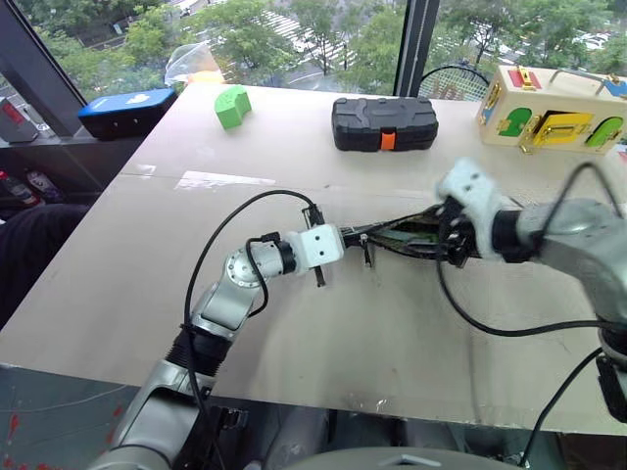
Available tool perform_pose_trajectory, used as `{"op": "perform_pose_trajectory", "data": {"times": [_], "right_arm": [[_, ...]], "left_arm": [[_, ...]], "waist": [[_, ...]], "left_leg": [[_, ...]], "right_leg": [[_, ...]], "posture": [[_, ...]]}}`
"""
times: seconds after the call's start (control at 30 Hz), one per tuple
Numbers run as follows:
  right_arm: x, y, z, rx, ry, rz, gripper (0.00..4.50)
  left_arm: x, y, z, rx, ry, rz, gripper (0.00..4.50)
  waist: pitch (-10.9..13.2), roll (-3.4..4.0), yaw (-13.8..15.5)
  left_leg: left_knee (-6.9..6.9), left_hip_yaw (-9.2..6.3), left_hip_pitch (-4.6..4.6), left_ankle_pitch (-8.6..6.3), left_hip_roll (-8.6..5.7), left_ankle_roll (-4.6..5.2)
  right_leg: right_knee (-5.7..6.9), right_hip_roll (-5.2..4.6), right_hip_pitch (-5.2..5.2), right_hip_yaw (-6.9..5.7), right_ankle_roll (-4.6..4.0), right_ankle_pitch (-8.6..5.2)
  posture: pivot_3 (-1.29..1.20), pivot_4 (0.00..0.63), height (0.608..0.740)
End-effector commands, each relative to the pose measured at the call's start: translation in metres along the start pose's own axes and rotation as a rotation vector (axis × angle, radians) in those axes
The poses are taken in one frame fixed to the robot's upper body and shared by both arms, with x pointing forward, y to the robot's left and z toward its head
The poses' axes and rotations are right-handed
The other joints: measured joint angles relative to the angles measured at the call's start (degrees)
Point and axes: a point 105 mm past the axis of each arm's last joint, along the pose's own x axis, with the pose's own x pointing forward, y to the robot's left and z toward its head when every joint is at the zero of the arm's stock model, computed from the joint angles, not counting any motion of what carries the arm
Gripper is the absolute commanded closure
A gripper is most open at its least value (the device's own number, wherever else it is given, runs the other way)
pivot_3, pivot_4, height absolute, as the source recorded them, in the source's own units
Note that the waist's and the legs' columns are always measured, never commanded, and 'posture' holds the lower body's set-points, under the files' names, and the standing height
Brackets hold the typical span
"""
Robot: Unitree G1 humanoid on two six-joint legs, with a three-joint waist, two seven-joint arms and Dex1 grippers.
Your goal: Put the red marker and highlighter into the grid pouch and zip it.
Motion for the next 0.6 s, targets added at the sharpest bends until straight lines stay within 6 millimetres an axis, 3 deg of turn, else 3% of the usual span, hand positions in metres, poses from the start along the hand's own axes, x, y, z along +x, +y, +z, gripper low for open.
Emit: {"op": "perform_pose_trajectory", "data": {"times": [0.03,0.27,0.4,0.6], "right_arm": [[0.002,0.017,-0.016,0.084,-0.001,-0.016,0.96],[0.038,0.044,-0.041,0.412,-0.104,-0.014,0.96],[0.059,0.047,-0.042,0.514,-0.122,-0.012,0.96],[0.084,0.037,-0.026,0.592,-0.198,-0.044,0.96]], "left_arm": [[-0.003,0.012,0.014,0.000,-0.053,0.061,4.50],[-0.004,0.019,0.019,-0.030,-0.092,0.078,4.50],[-0.005,0.019,0.020,-0.039,-0.092,0.061,4.50],[-0.008,0.017,0.022,-0.014,-0.090,0.019,4.50]], "waist": [[0.0,-0.07,0.2],[0.0,0.02,0.4],[0.0,0.04,0.1],[0.0,0.06,-0.5]], "left_leg": [[0.00,-0.01,0.01,0.00,0.00,0.00],[0.05,0.15,0.05,0.00,-0.04,0.00],[0.06,0.22,0.09,0.00,-0.04,-0.01],[0.04,0.26,0.11,0.01,-0.03,-0.01]], "right_leg": [[0.00,0.00,0.01,-0.02,0.00,0.00],[0.15,-0.05,-0.04,0.15,0.00,0.00],[0.30,-0.05,-0.10,0.19,0.00,0.00],[0.41,-0.02,-0.21,0.15,-0.01,0.00]], "posture": [[0.00,0.150,0.740],[0.00,0.150,0.740],[0.00,0.150,0.740],[0.00,0.150,0.740]]}}
